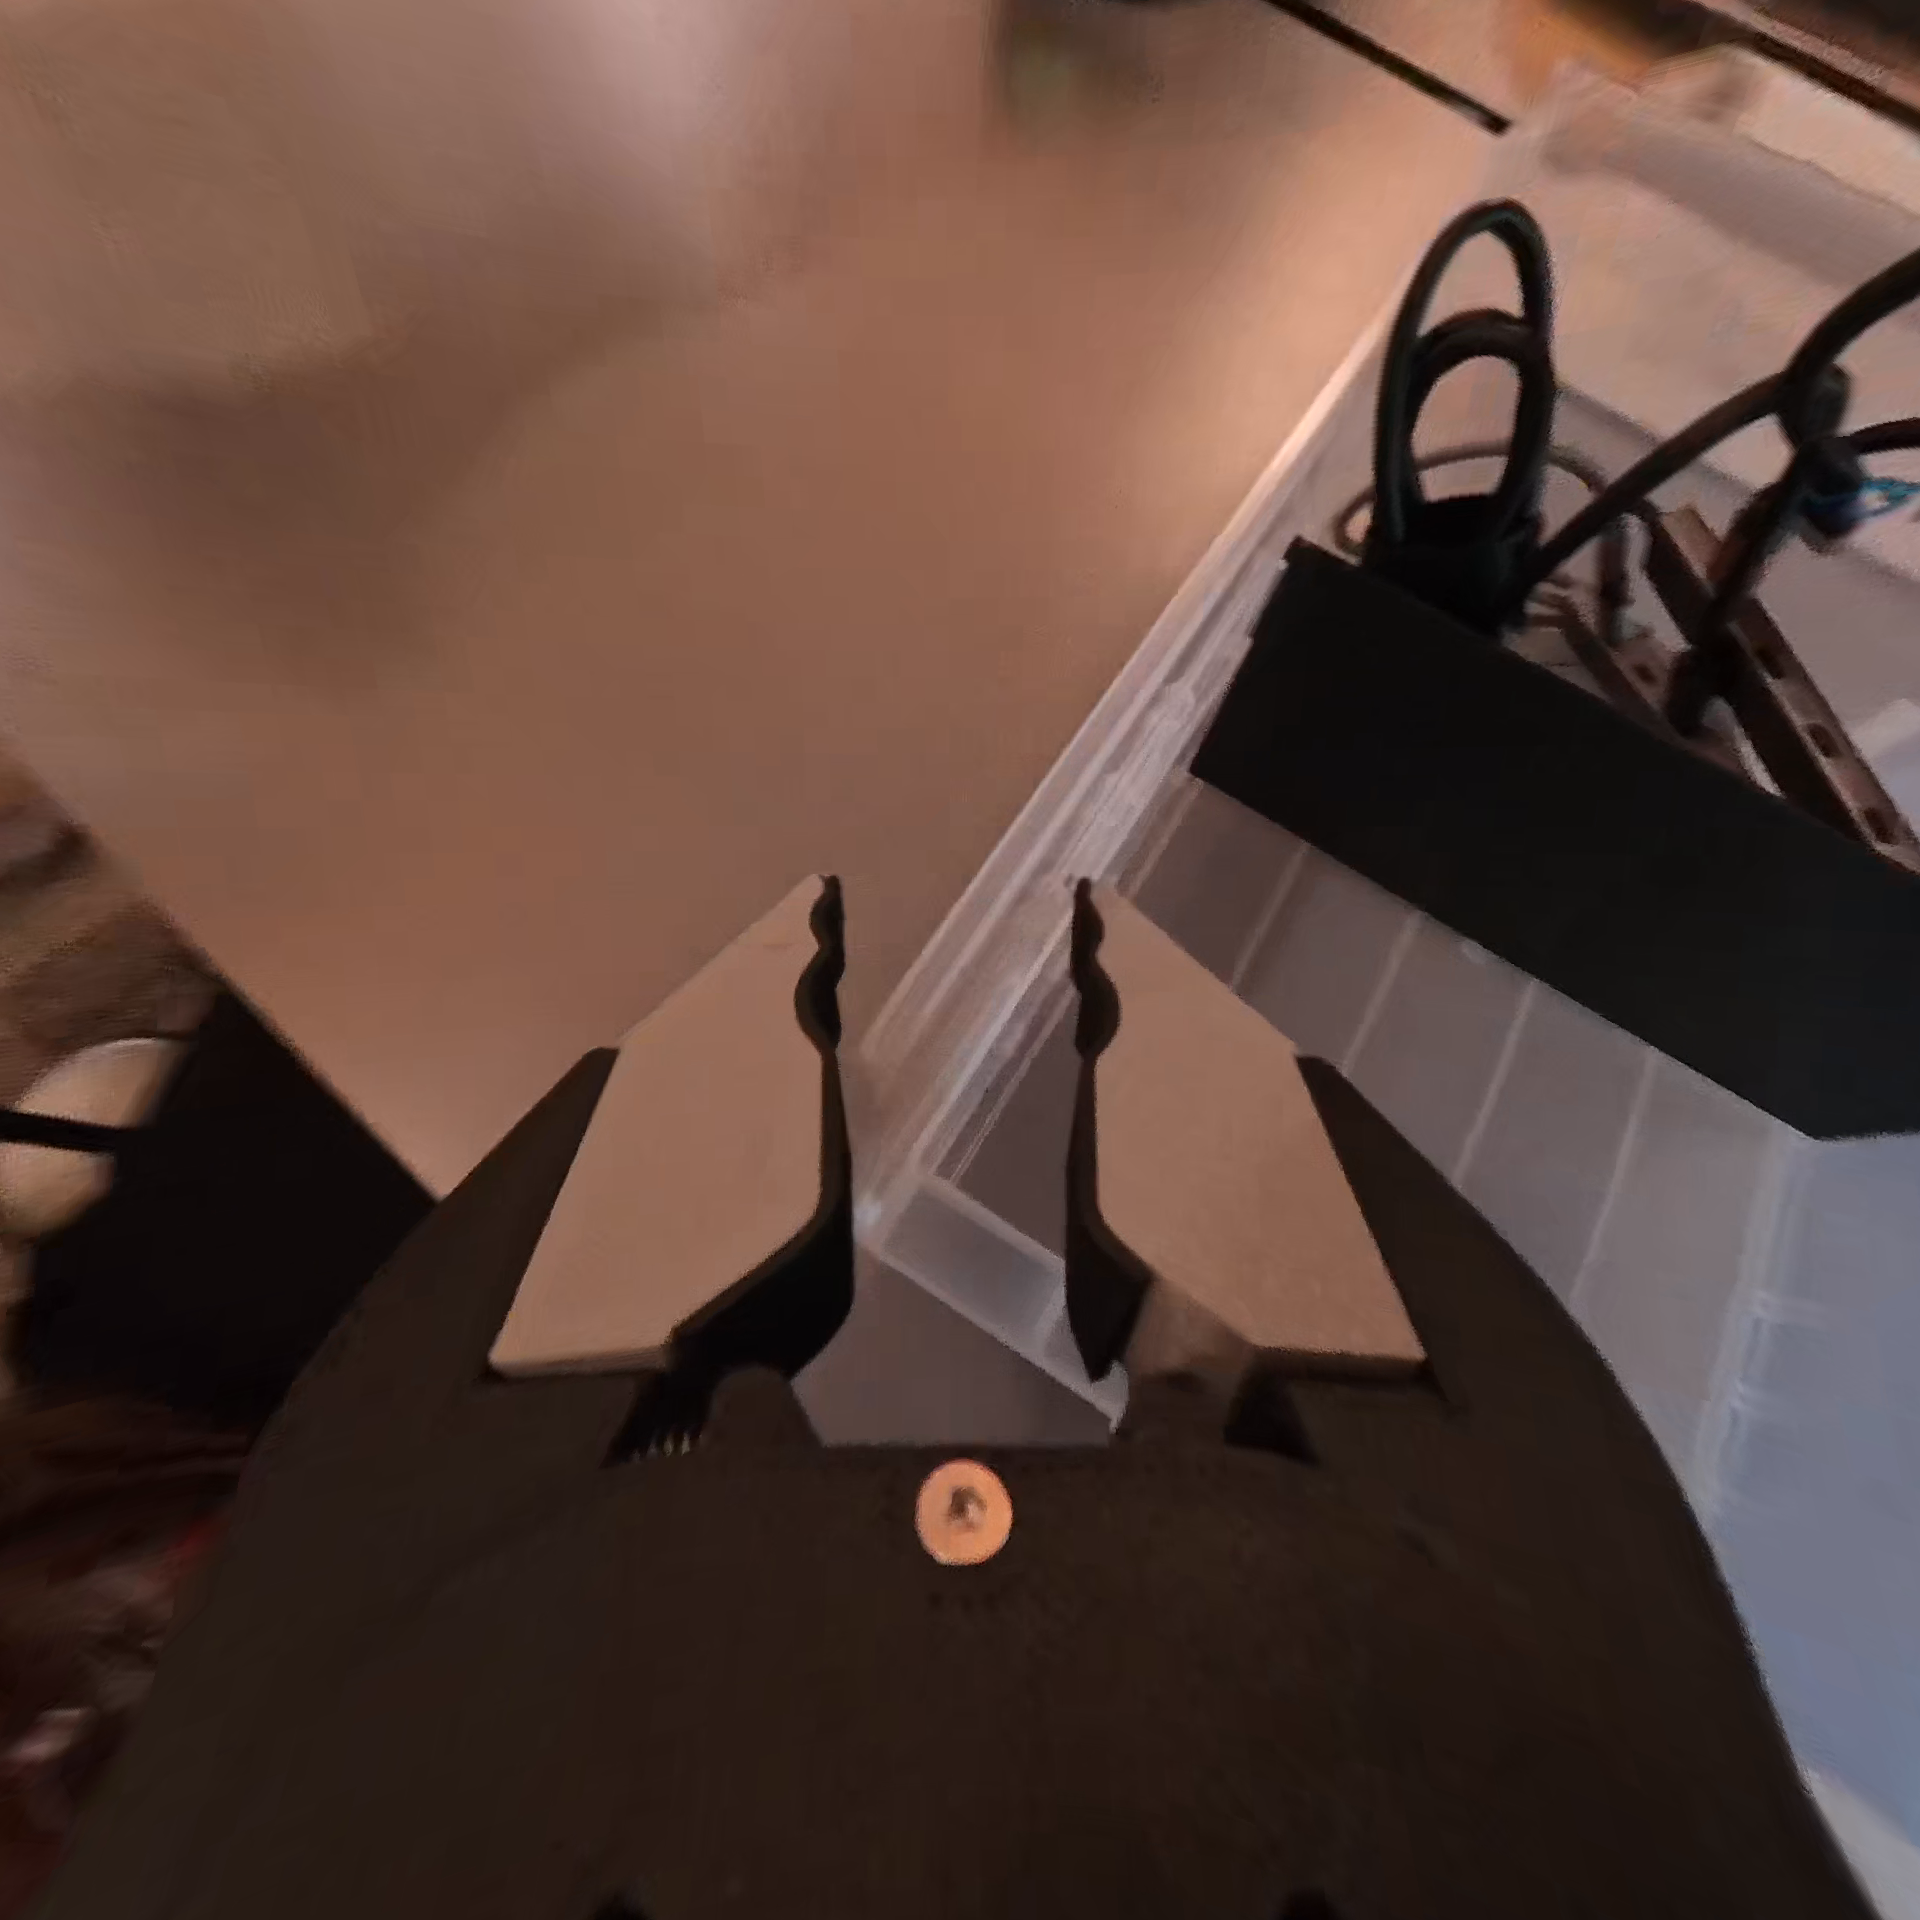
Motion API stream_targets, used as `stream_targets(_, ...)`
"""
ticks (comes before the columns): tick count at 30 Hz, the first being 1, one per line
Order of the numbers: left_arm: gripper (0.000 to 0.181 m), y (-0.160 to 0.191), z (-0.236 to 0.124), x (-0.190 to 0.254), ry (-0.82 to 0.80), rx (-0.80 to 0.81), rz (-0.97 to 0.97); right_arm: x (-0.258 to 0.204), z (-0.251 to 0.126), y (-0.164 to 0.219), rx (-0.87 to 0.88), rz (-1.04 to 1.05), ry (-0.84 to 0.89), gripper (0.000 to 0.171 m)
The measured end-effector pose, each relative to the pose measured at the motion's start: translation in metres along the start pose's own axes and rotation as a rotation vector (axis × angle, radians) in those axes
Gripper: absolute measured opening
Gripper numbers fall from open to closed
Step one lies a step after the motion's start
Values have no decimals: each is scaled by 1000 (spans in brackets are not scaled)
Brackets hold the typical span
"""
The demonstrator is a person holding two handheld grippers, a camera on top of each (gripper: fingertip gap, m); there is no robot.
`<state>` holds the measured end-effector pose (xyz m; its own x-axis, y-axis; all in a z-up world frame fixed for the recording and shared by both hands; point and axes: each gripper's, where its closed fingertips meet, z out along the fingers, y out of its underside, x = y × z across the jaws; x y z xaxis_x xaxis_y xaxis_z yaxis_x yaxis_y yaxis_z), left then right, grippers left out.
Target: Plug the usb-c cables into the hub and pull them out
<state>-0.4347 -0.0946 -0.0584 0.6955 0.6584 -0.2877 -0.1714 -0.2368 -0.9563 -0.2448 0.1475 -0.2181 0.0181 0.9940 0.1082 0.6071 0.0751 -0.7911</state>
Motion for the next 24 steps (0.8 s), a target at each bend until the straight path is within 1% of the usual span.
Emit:
stream_targets(1,1,-7,-7,-2,-7,24,1,-26,10,-13,21,3,-60,43)
stream_targets(4,1,-23,-19,-4,-39,73,24,-97,40,-52,63,-3,-210,53)
stream_targets(6,1,-28,-23,-3,-58,88,46,-137,64,-77,85,-61,-240,57)
stream_targets(8,1,-30,-25,-1,-65,92,69,-168,80,-101,101,-136,-255,60)
stream_targets(9,1,-31,-26,-1,-64,93,75,-178,82,-110,97,-154,-269,63)
stream_targets(10,1,-31,-26,0,-60,96,75,-185,78,-118,99,-164,-291,62)
stream_targets(12,1,-32,-27,2,-44,106,66,-184,54,-132,162,-192,-325,62)
stream_targets(14,1,-36,-29,8,-18,121,63,-167,21,-134,227,-223,-348,66)
stream_targets(17,1,-53,-35,34,64,176,88,-119,-22,-119,265,-242,-364,69)
stream_targets(19,1,-70,-43,70,165,237,165,-64,-42,-102,299,-250,-257,65)
stream_targets(21,0,-85,-54,117,290,309,237,-2,-61,-76,291,-261,-123,64)
stream_targets(22,1,-91,-59,142,361,337,242,31,-72,-59,273,-252,-53,63)
stream_targets(24,1,-101,-69,193,497,364,218,90,-96,-24,227,-213,45,52)
